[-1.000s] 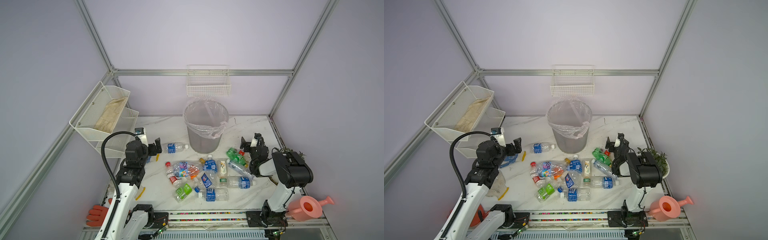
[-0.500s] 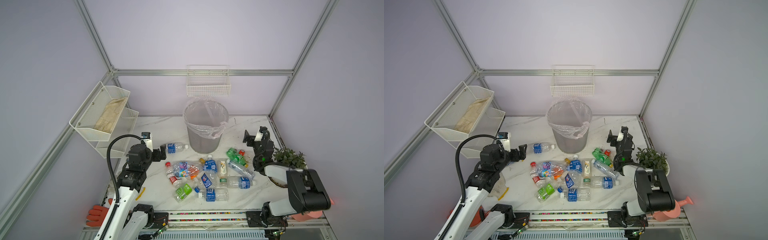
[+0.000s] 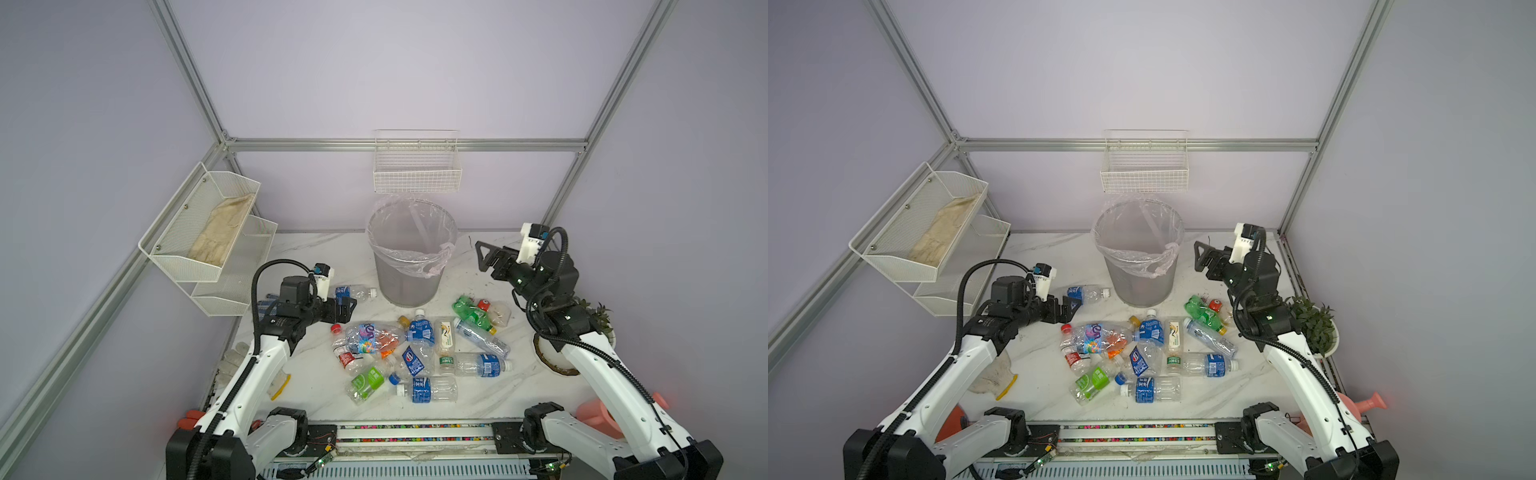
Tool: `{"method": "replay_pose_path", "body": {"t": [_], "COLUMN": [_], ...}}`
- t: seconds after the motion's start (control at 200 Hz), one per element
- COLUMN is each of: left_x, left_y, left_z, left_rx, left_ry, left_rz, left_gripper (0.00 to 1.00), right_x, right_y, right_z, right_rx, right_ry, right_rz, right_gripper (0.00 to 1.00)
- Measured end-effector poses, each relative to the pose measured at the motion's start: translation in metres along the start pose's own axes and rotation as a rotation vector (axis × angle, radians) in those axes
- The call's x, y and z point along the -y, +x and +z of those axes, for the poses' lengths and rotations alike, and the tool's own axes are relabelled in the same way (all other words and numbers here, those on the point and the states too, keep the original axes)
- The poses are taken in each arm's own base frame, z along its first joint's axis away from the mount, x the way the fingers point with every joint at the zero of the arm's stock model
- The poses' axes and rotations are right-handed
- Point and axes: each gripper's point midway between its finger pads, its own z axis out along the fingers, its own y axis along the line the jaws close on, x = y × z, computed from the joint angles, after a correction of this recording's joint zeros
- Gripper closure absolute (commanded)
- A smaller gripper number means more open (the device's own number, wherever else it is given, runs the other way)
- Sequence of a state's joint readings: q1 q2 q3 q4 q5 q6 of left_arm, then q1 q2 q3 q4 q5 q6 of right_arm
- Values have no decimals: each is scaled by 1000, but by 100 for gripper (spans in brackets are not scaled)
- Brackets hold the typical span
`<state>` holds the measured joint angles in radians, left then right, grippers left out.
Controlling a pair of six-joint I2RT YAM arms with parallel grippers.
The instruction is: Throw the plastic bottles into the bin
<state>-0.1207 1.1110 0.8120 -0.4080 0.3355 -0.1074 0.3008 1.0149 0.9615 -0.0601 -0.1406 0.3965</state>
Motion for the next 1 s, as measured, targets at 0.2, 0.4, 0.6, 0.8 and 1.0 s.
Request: {"method": "replay_pose_path", "body": {"t": [0.2,0.4,0.6,0.8,1.0], "left_x": [-11,-25,-39,-47,-53], "left_y": [-16,-36,-26,-19,-20], "left_z": [30,66,97,112,127], "left_rx": [-46,-90,-182,-238,-262], "left_ry": [-18,-27,-31,-37,-41], "left_rz": [94,199,281,299,306], "left_gripper": [0,0,0,0,0], "right_x": [-11,-18,-25,-39,-38], "right_y": [23,37,43,42,59], "right_z": [-21,-33,-51,-66,-67], "right_rx": [-85,-143,-165,-157,-203], "right_ry": [-47,-98,-132,-208,-241], "right_rz": [2,-7,-33,-44,-31], "right_gripper": [3,3,3,3,3]}}
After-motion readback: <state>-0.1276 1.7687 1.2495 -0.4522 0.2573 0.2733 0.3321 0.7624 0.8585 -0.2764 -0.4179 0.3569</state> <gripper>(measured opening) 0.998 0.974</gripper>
